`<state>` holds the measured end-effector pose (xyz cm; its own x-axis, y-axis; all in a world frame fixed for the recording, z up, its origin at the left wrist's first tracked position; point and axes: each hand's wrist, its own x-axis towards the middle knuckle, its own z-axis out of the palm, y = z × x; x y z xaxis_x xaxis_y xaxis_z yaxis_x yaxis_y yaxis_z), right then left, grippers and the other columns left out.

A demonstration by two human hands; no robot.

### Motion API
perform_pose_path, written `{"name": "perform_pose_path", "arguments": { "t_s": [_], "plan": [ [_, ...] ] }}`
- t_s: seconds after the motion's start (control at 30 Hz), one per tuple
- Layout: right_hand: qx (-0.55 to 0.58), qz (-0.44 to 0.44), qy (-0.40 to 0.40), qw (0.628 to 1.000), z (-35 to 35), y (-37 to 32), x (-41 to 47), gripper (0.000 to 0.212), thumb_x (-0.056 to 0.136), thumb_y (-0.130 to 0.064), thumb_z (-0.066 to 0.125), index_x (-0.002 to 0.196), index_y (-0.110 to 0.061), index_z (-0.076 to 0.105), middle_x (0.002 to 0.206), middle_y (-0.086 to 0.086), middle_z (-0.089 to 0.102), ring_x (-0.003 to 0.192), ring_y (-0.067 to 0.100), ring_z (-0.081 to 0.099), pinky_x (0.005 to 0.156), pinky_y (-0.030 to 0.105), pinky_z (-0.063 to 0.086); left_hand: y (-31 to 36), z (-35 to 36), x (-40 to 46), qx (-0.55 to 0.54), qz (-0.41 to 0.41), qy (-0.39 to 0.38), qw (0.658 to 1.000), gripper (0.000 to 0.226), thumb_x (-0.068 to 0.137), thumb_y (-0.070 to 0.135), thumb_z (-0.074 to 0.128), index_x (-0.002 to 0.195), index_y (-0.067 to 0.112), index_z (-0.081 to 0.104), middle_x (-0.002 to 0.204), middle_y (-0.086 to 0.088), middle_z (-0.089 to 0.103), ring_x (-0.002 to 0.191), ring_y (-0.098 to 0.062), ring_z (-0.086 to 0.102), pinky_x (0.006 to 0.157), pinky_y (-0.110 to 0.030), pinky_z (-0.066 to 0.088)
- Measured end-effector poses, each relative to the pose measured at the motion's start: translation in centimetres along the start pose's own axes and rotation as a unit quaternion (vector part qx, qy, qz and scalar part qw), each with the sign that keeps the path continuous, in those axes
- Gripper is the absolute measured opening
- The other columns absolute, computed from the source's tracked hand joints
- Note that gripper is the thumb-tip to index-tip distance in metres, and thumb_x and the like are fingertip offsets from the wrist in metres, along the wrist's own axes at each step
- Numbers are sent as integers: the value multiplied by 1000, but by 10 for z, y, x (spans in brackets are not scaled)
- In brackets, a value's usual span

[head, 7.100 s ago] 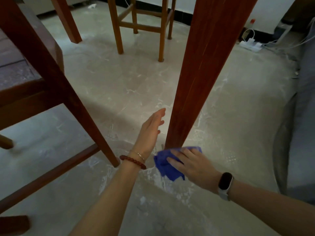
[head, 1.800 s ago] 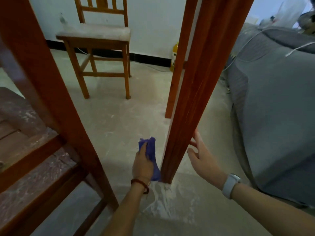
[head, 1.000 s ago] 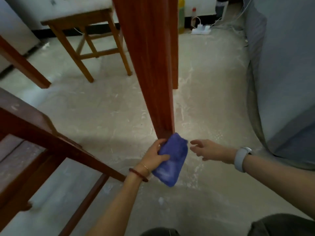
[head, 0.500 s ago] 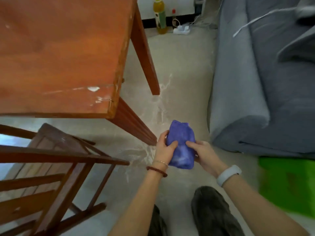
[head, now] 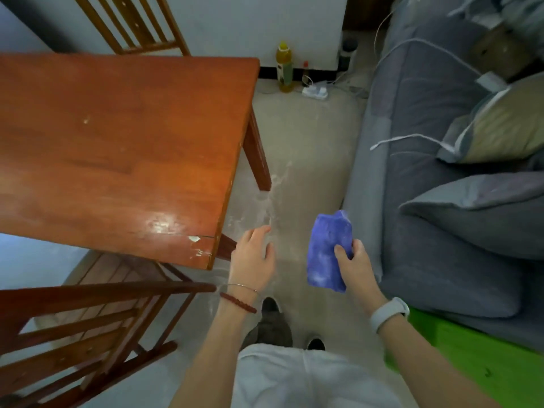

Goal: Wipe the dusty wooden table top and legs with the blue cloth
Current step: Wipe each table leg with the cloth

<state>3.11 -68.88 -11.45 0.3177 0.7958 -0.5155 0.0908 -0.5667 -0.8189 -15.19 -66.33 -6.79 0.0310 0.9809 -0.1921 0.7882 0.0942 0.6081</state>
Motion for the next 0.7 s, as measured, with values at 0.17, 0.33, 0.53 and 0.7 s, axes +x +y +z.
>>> {"name": "perform_pose_path", "arguments": {
  "t_s": [0.17, 0.33, 0.53, 0.7],
  "plan": [
    [-22, -18, -21, 999, 21, -64, 57, 10, 94, -19, 45, 99, -10, 44, 82, -5, 51, 76, 15, 51, 72, 29, 40, 3, -41, 65, -8, -19, 53, 998, 35, 90, 15, 50, 125, 11, 51, 123, -9, 55, 114, -25, 52, 96, -43, 44],
    [-29, -46, -18, 998, 46, -136, 130, 10, 93, -13, 48, 100, -10, 43, 90, 3, 52, 84, 20, 50, 66, 23, 41, -11, -72, 145, -22, -60, 57, 996, 35, 91, 17, 47, 126, 14, 50, 126, -9, 53, 116, -27, 50, 95, -46, 44],
    [-30, -44, -58, 997, 64, -219, 208, 32, 91, -7, 52, 120, -1, 42, 103, 7, 50, 90, 21, 50, 73, 26, 41, -7, -98, 219, -14, -117, 87, 989, 34, 91, 18, 47, 125, 16, 51, 125, -8, 53, 116, -27, 49, 95, -40, 44],
    [-69, -57, -97, 991, 80, -275, 296, 27, 89, -7, 53, 115, -3, 45, 102, 8, 52, 90, 22, 51, 78, 32, 40, 8, -94, 302, 5, -140, 95, 985, 33, 90, 18, 49, 123, 15, 52, 121, -9, 56, 110, -28, 53, 90, -43, 46]
  ]
}}
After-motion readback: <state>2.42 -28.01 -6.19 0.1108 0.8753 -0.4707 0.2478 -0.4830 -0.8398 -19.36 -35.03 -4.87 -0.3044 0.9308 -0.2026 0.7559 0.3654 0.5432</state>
